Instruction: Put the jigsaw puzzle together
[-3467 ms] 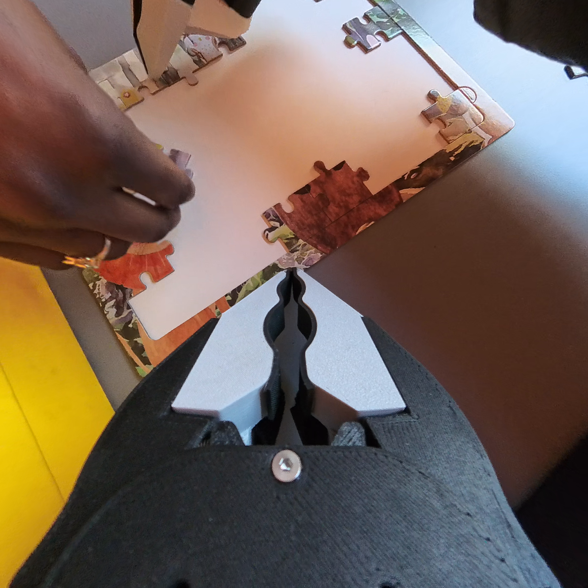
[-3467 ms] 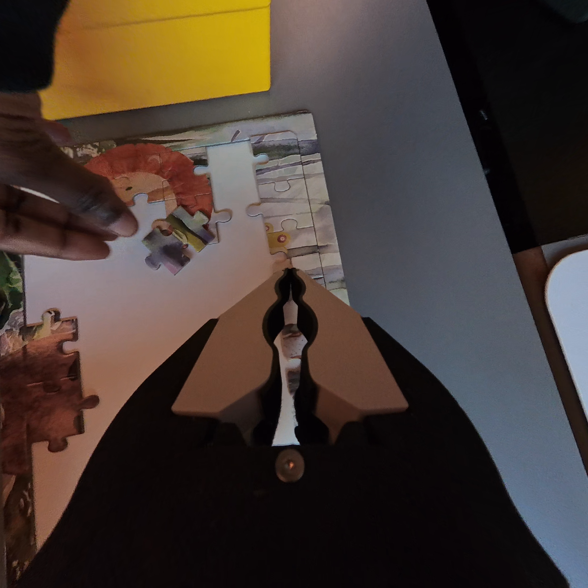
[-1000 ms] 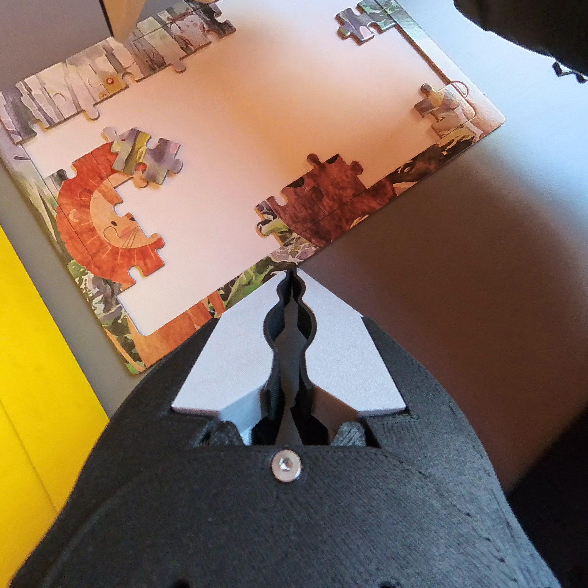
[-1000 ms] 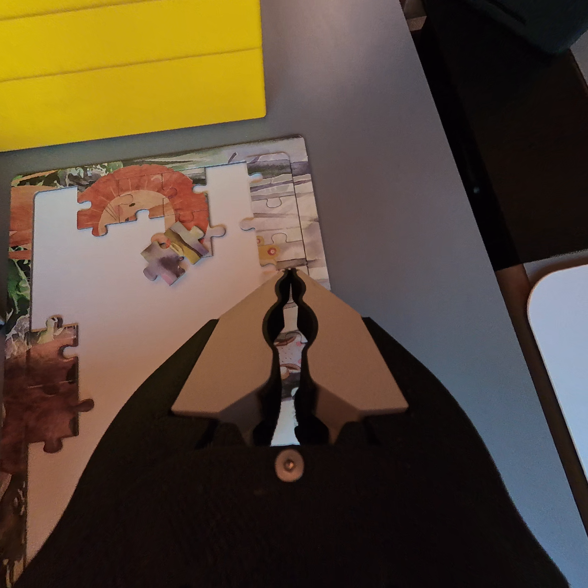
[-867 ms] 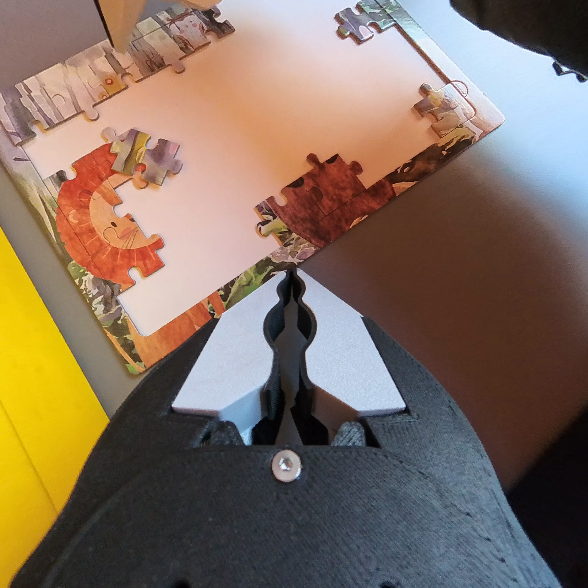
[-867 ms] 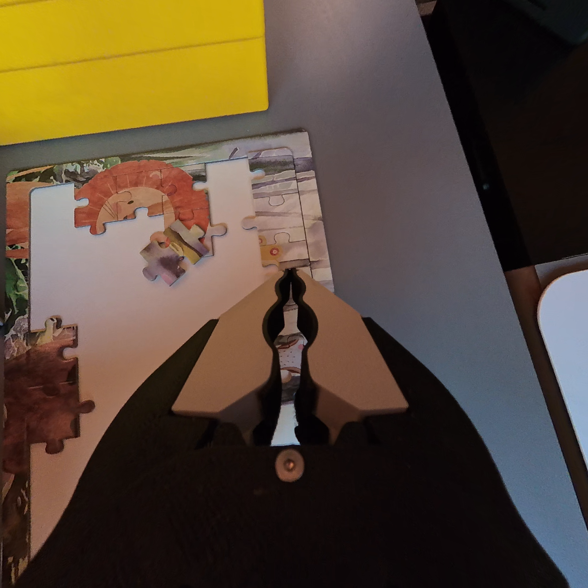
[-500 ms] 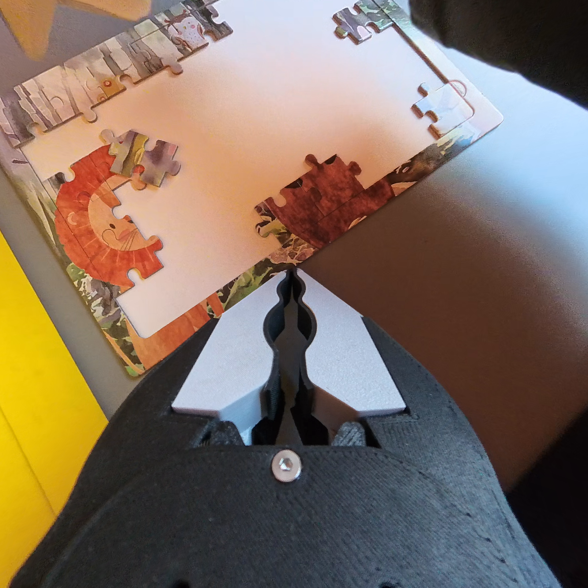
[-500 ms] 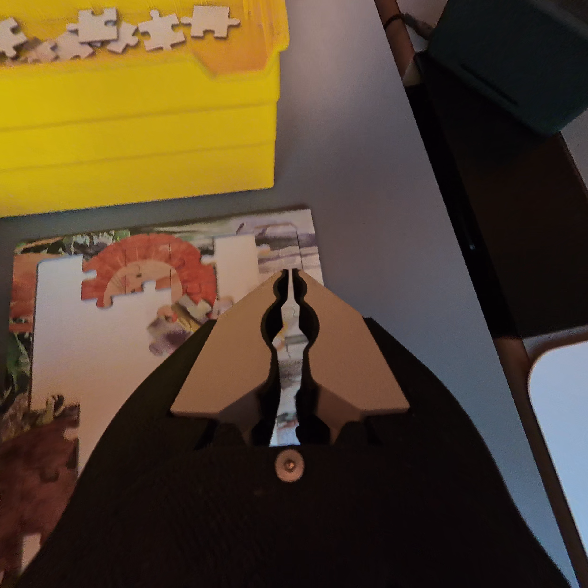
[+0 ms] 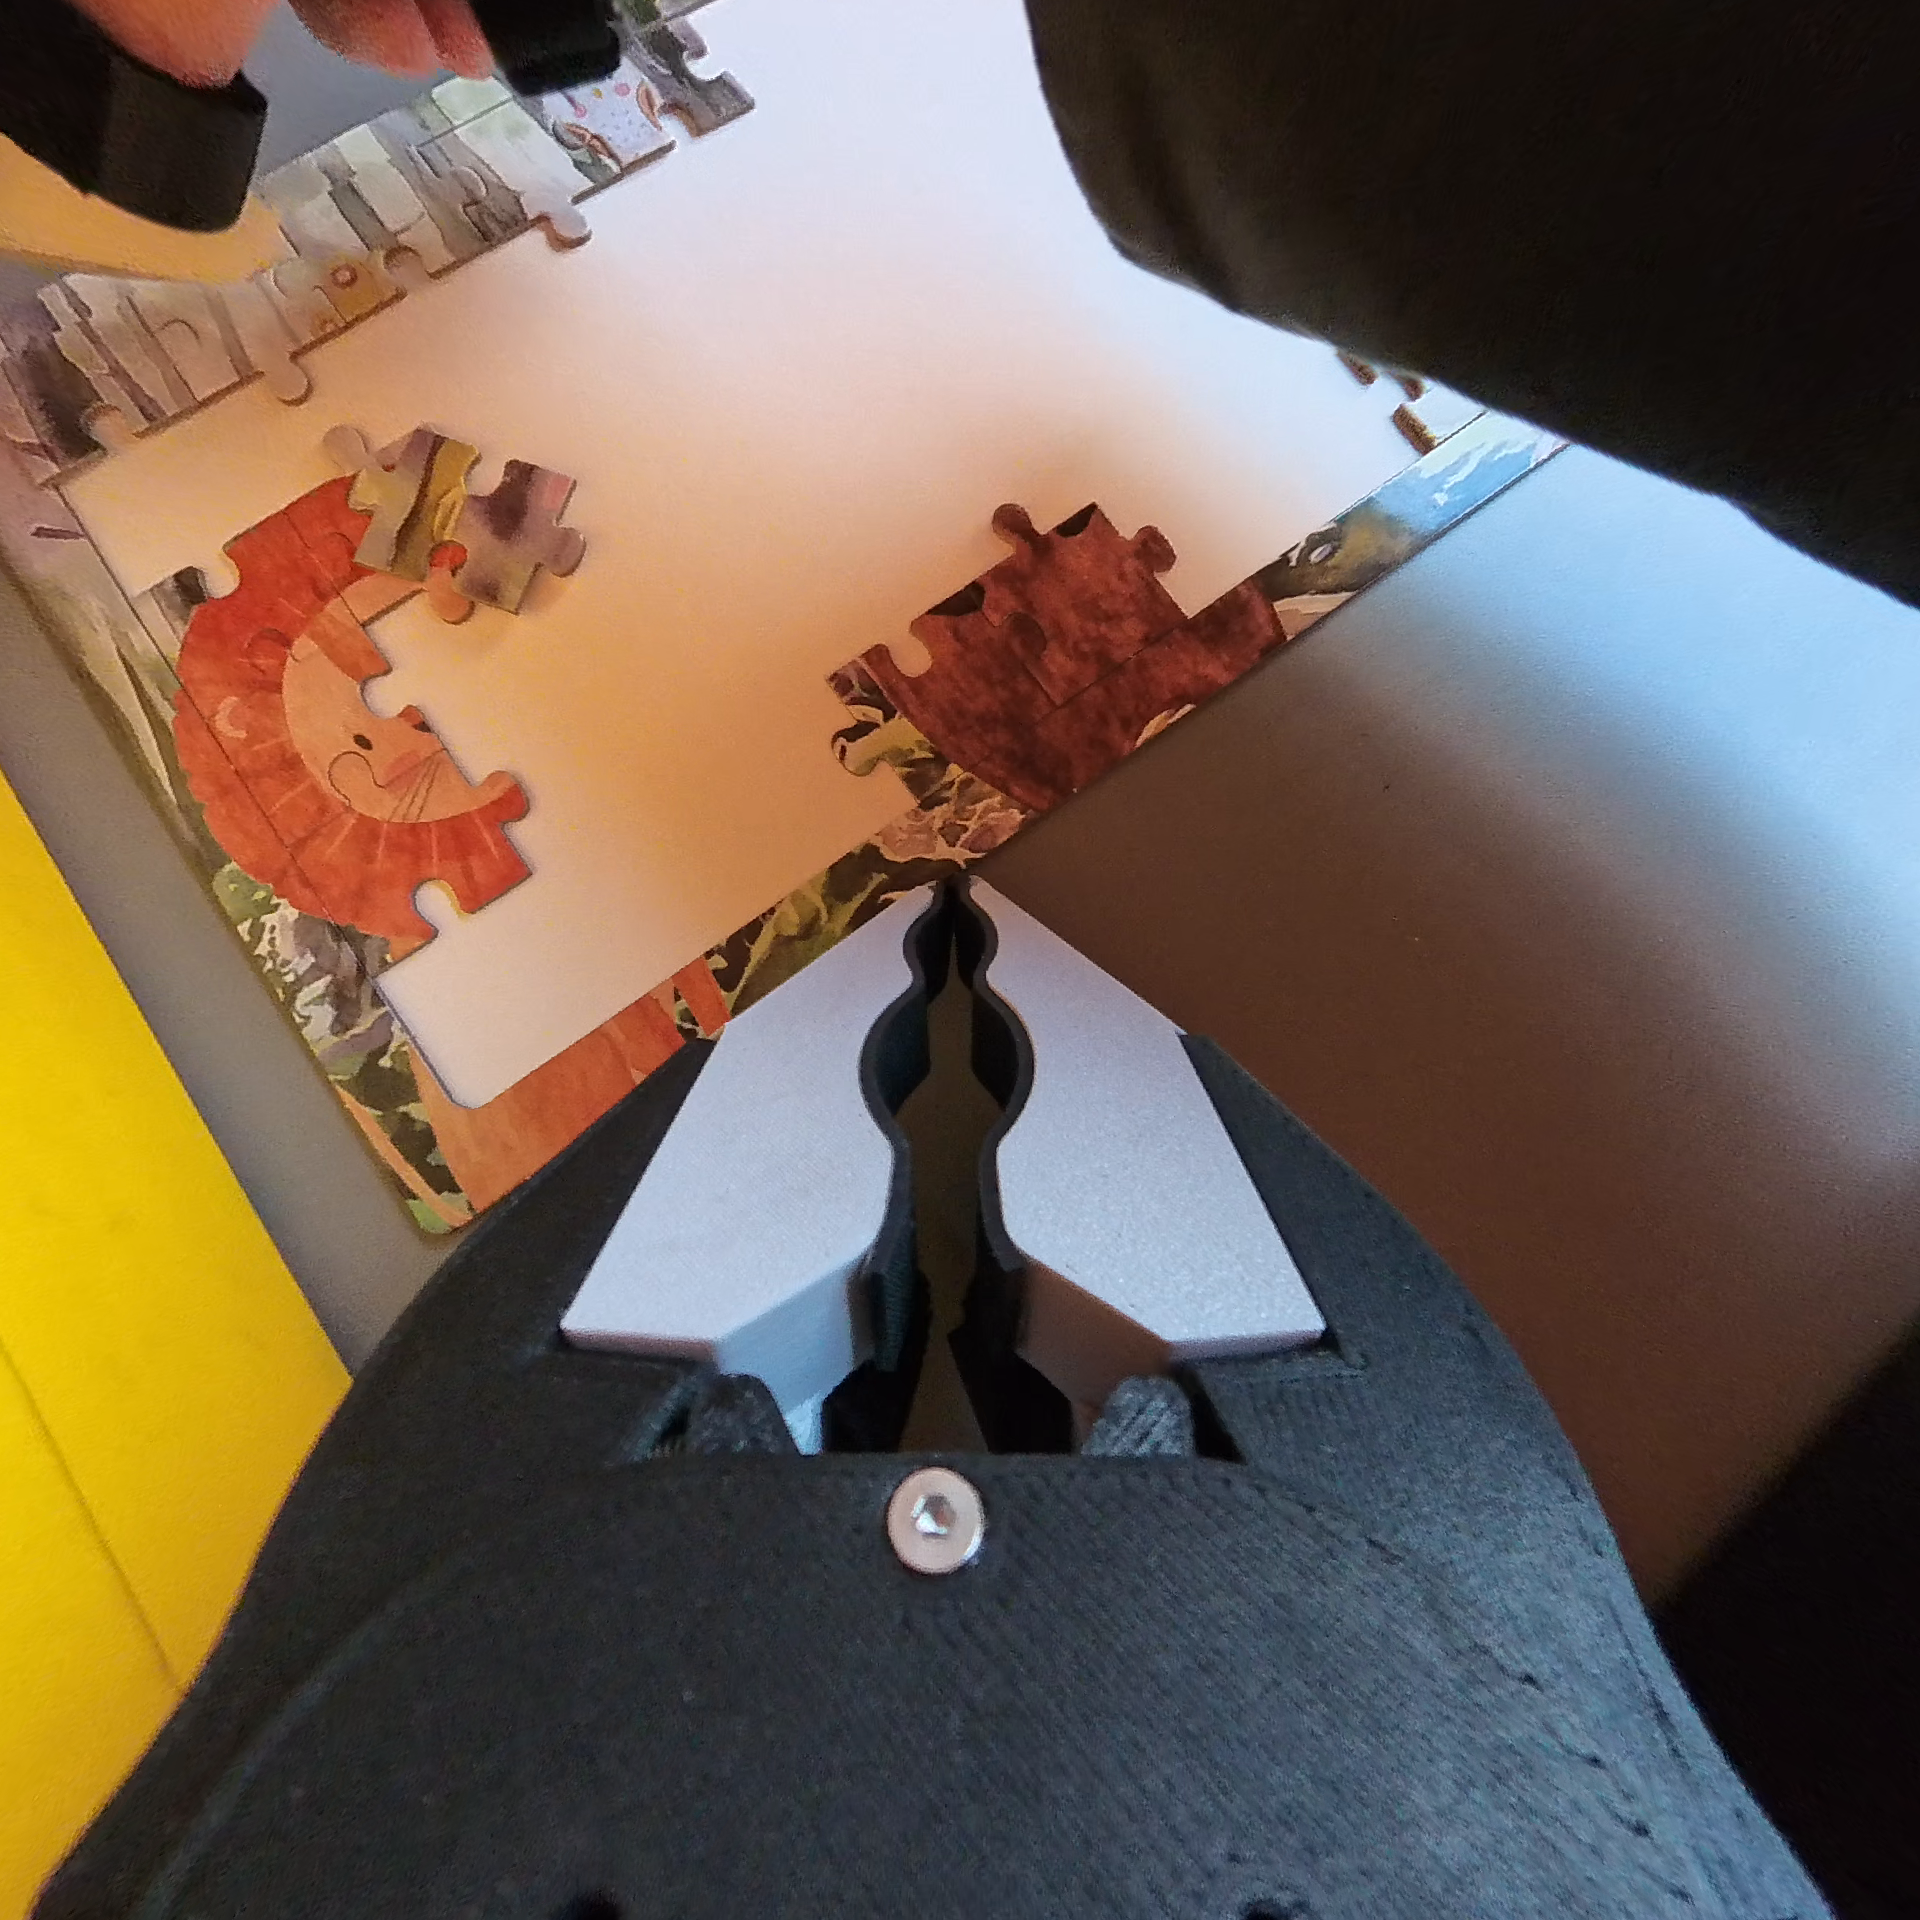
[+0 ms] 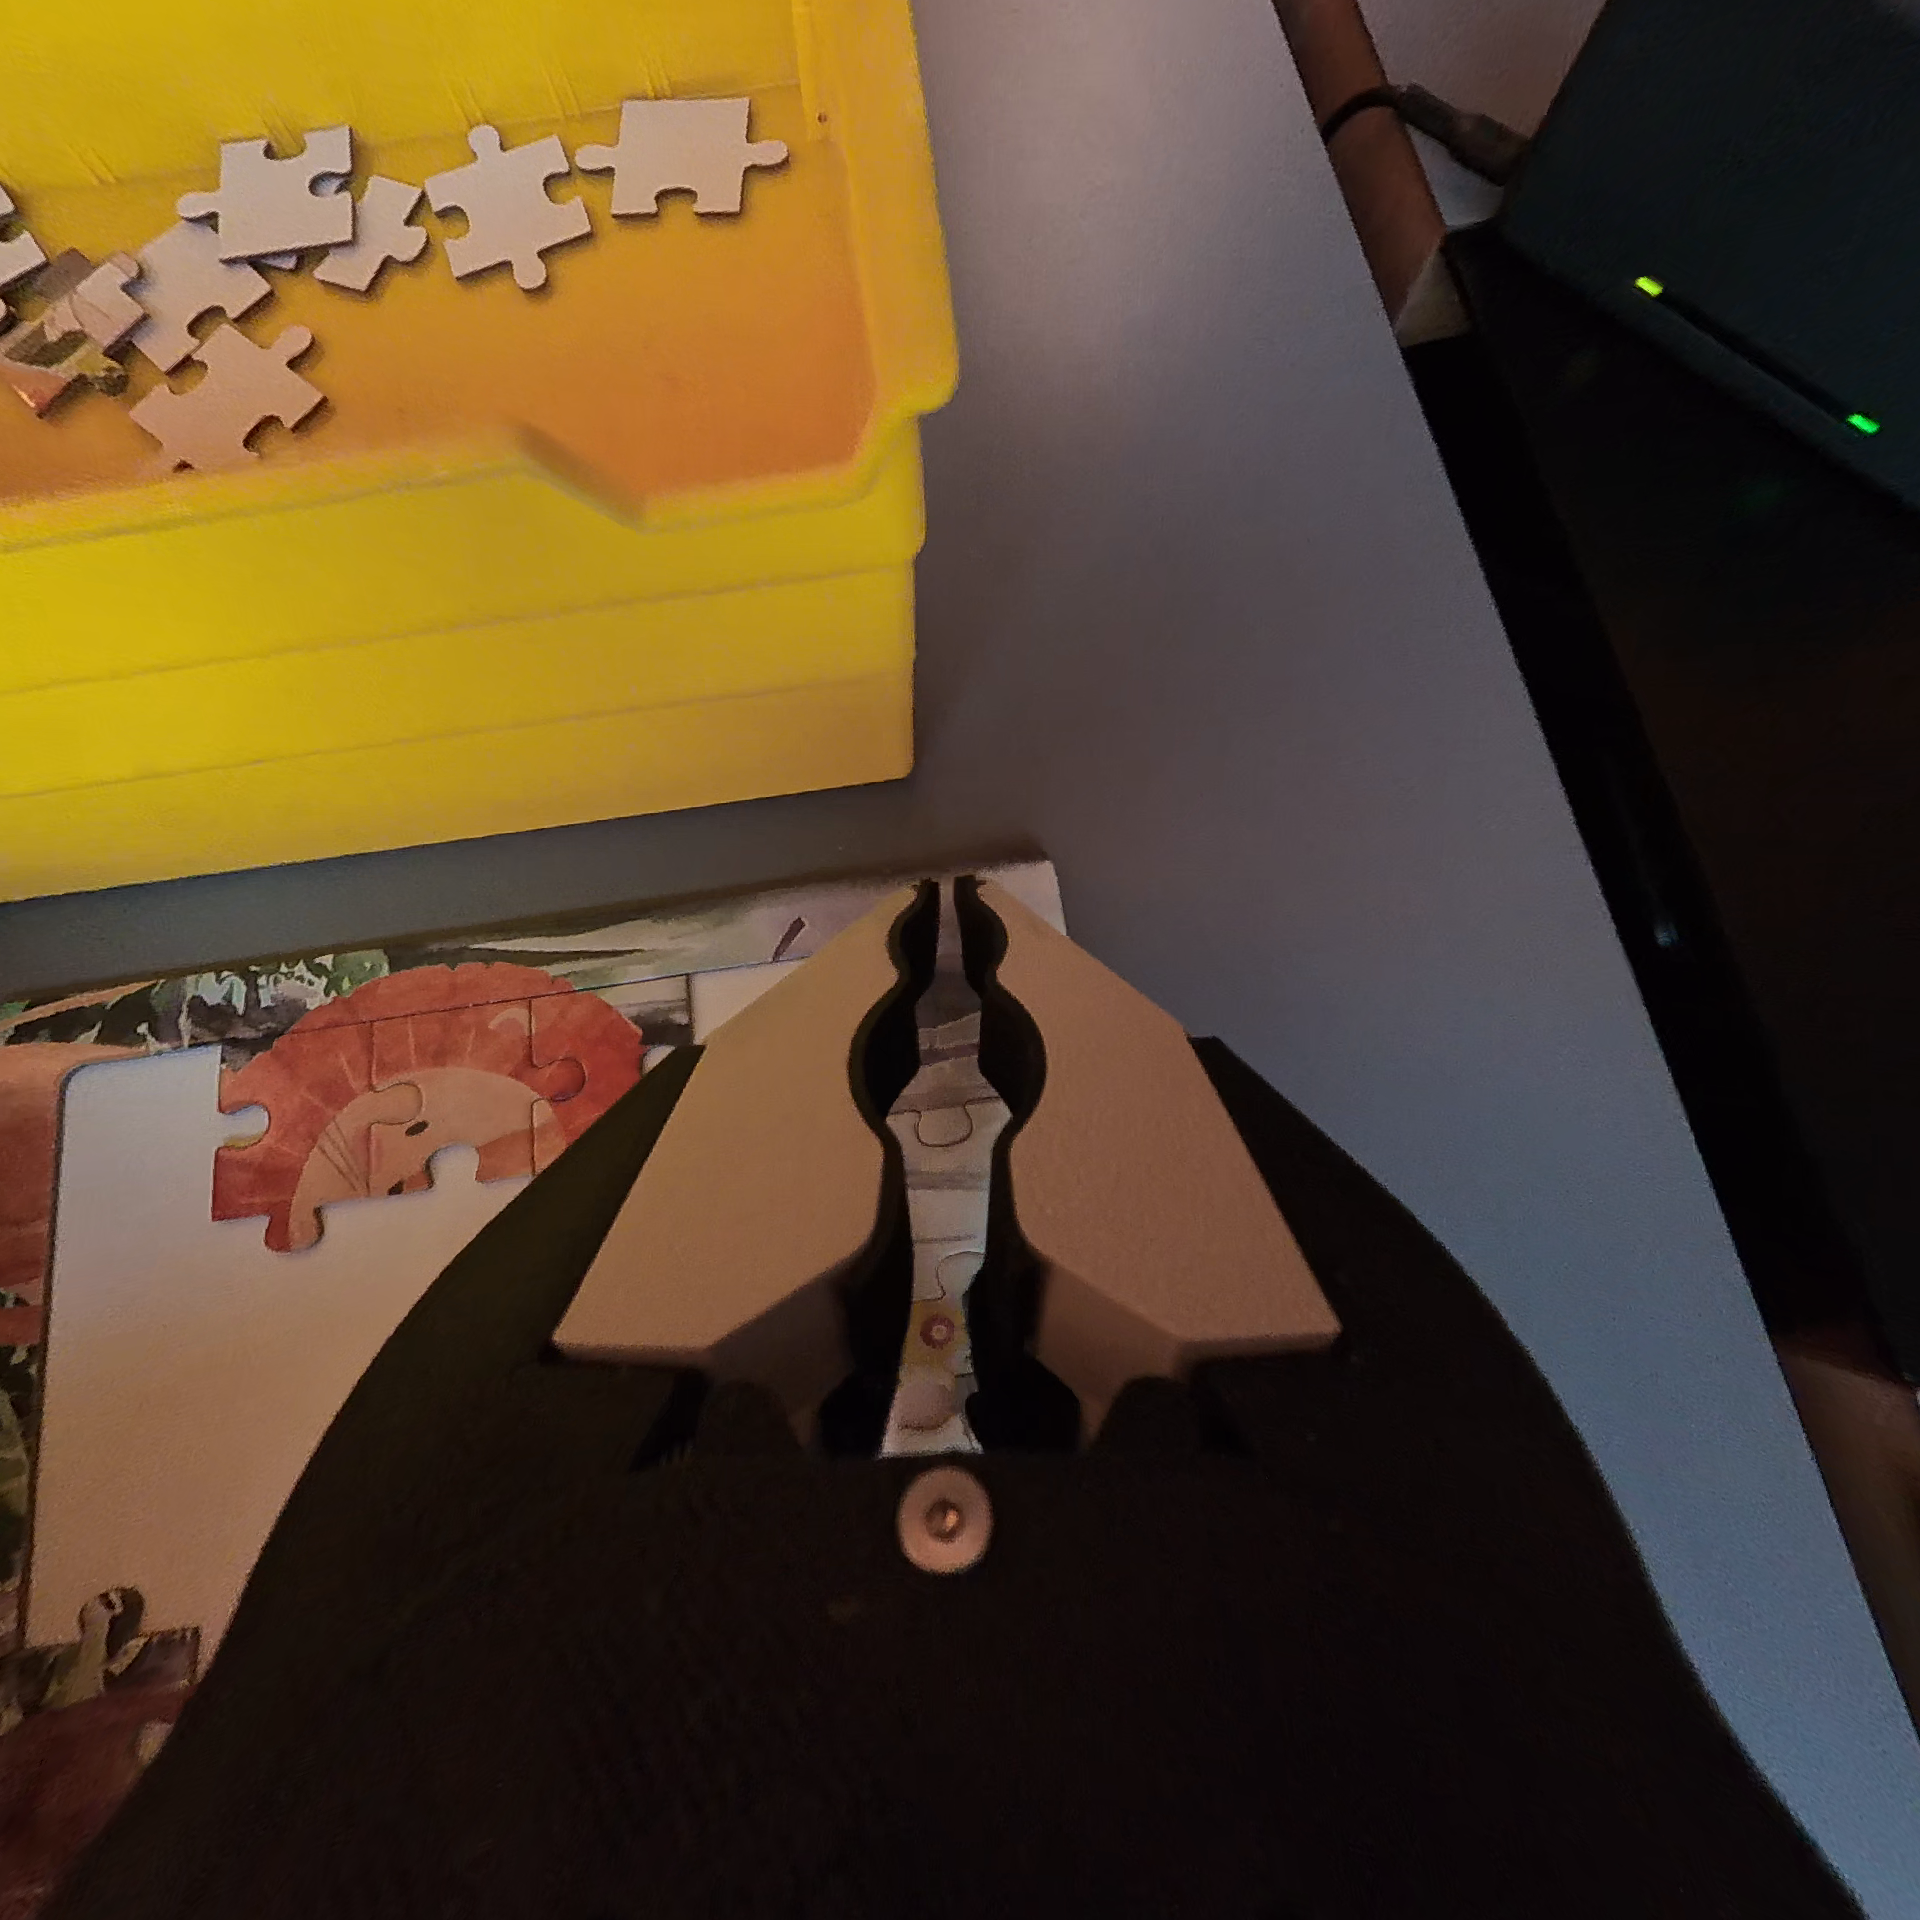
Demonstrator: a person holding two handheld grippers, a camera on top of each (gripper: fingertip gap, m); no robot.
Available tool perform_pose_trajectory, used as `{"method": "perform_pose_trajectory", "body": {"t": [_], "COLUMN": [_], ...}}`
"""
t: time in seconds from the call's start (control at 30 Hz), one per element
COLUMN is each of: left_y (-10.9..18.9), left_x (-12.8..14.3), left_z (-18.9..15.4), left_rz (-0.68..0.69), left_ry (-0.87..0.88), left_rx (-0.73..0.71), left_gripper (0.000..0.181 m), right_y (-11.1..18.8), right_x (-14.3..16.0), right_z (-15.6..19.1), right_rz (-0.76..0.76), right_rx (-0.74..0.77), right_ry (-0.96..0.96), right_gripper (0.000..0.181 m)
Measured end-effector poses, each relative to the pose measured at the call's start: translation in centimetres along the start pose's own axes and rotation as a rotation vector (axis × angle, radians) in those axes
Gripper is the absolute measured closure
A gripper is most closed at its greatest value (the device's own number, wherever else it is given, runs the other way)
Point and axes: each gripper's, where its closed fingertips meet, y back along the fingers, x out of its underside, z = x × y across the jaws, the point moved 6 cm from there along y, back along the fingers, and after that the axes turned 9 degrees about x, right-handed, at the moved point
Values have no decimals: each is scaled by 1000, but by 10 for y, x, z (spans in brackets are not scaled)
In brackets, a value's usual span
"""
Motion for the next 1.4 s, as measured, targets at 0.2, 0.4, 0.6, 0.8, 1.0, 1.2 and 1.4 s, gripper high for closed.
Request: {"method": "perform_pose_trajectory", "body": {"t": [0.2, 0.4, 0.6, 0.8, 1.0, 1.2, 1.4], "left_y": [0, 0, 0, -1, -2, -2, -7], "left_x": [0, 0, 1, -1, -1, -1, -5], "left_z": [0, 0, 0, 0, 1, 4, 9], "left_rz": [0, 0, -2, 9, 1, -6, -3], "left_ry": [3, 0, 7, 8, 9, 26, 14], "left_rx": [2, 0, 7, 7, 10, 24, 16], "left_gripper": [181, 181, 181, 181, 181, 181, 181], "right_y": [1, 3, 60, 119, 123, 121, 115], "right_x": [5, 5, 15, 100, 120, 123, 118], "right_z": [0, 1, -19, -39, -36, -37, -36], "right_rz": [21, -2, -40, 186, 235, 263, 241], "right_rx": [3, 15, 47, 80, 65, 64, 57], "right_ry": [25, 46, -14, 12, 19, 38, 31], "right_gripper": [181, 181, 179, 179, 178, 178, 176]}}
